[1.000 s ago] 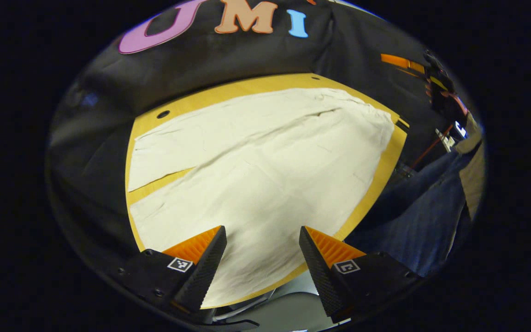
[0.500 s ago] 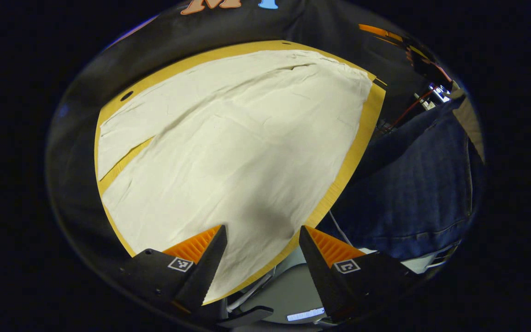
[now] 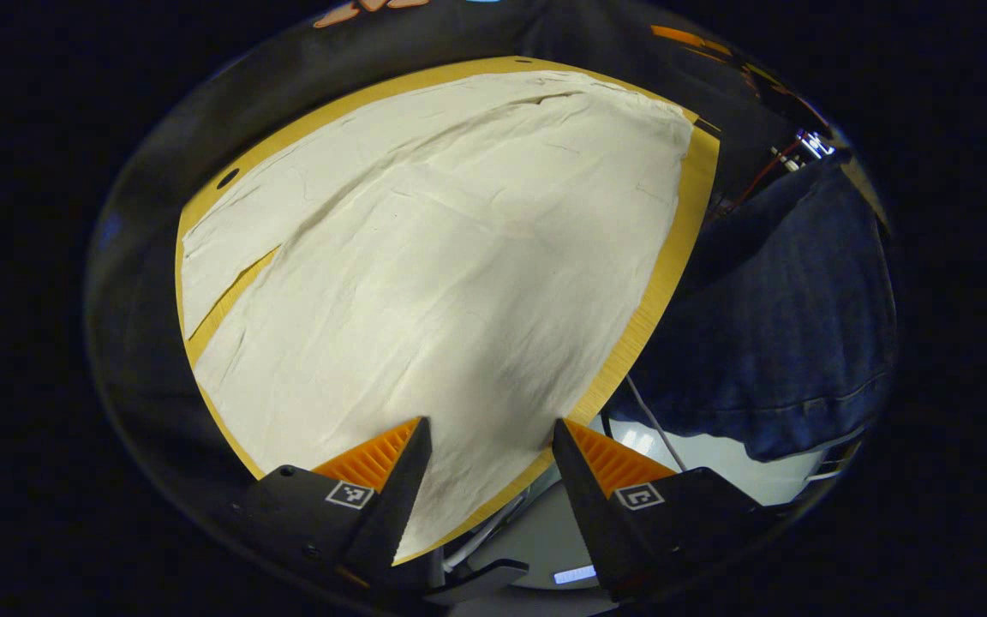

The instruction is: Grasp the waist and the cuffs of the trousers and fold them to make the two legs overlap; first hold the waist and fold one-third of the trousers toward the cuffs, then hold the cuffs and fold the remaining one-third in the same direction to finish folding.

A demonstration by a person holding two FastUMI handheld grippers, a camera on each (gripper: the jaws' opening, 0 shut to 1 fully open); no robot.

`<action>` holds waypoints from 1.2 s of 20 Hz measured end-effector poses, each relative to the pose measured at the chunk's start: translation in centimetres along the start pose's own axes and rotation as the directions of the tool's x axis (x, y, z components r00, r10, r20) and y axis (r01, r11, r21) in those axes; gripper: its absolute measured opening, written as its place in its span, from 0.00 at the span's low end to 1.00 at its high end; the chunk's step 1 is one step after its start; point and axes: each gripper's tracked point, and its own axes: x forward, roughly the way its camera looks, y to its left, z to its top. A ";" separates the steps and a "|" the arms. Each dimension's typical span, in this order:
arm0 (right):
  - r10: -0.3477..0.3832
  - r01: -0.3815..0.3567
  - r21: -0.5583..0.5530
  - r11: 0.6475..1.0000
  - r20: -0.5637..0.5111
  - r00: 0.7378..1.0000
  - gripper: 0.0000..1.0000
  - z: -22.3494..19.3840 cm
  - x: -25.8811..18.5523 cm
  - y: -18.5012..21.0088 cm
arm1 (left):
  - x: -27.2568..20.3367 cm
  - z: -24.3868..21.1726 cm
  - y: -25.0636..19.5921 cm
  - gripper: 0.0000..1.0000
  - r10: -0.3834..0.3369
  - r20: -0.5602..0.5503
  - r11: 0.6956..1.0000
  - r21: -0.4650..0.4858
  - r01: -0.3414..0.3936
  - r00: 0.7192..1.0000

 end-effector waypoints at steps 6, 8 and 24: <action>0.015 -0.015 0.002 1.000 -0.020 1.000 0.96 -0.5 1.2 -0.8 | 0.0 0.1 0.0 0.86 0.006 -0.037 1.000 -0.027 -0.007 0.999; 0.039 -0.040 -0.014 0.999 -0.034 0.999 0.96 -0.8 1.7 -1.0 | -0.1 0.0 -0.2 0.85 0.007 -0.053 1.000 -0.024 -0.009 0.999; 0.251 -0.409 -0.377 0.831 -0.402 0.881 0.98 -12.3 1.9 -4.9 | 0.5 1.9 0.8 0.00 0.016 -0.074 0.996 -0.084 -0.022 0.997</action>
